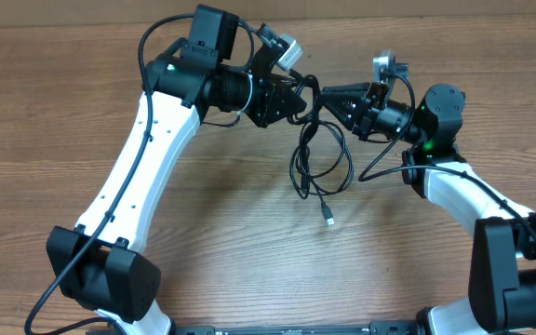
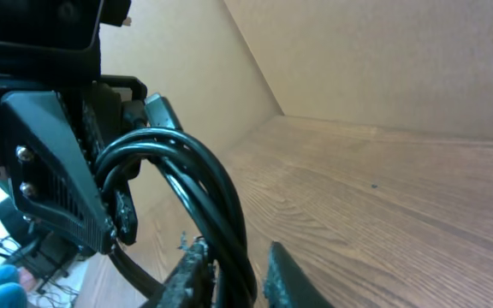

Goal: Untangle cables

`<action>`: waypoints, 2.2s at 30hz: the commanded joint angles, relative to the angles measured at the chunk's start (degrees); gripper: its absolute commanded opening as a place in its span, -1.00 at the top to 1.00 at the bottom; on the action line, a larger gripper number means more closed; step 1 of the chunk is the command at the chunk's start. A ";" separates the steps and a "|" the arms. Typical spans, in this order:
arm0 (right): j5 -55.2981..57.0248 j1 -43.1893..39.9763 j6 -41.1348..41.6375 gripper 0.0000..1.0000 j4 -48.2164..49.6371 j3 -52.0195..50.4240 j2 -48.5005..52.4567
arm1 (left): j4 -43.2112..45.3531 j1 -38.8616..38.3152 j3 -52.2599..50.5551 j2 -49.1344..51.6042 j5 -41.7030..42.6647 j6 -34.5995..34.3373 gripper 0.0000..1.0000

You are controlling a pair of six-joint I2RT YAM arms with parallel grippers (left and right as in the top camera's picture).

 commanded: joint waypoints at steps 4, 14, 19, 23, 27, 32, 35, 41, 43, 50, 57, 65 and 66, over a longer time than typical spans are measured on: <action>0.24 0.24 -0.28 0.91 0.02 0.61 -1.01 | 0.24 -0.26 0.96 0.35 0.90 -2.10 0.92; -0.87 0.24 -0.33 0.09 -0.66 0.61 -1.01 | 0.24 -0.55 0.96 0.35 1.36 -3.17 0.91; -1.29 0.24 -0.33 0.15 -0.59 0.61 -1.01 | 0.28 -1.79 0.96 0.35 1.36 -3.17 0.92; -1.27 0.24 -0.33 0.56 -0.61 0.61 -1.01 | 0.57 -2.73 0.96 0.35 1.31 -3.15 0.92; -1.03 0.22 -0.31 0.92 -0.68 0.61 -1.01 | 0.70 -2.89 0.96 0.35 1.31 -3.15 0.92; -0.83 0.22 -0.28 0.92 -1.09 0.61 -1.01 | 0.72 -2.82 0.96 0.35 0.11 -3.19 0.91; -0.85 0.22 -0.26 0.92 -1.70 0.61 -1.01 | 0.76 -2.82 0.96 0.35 -2.03 -3.41 0.91; -4.94 0.22 -0.26 0.92 -2.45 0.61 -1.01 | 2.21 -2.82 0.96 0.35 -11.52 -7.78 0.92; -6.97 0.22 -0.28 0.92 -2.45 0.61 -1.01 | 3.21 -2.78 0.96 0.35 -16.57 -10.91 0.92; -12.33 0.22 -0.35 0.92 -2.23 0.61 -1.01 | 6.34 -2.78 0.96 0.35 -33.79 -20.83 0.91; -15.08 0.22 -1.44 0.92 -2.16 0.61 -1.01 | 8.17 -2.80 0.96 0.35 -37.16 -22.82 0.92; -14.62 0.22 -1.33 0.92 0.74 0.61 -1.01 | 7.04 -2.80 0.96 0.39 -39.82 -22.82 0.92; -14.14 0.22 -1.29 0.92 0.63 0.61 -1.01 | 6.78 -2.80 0.96 0.39 -39.78 -22.82 0.91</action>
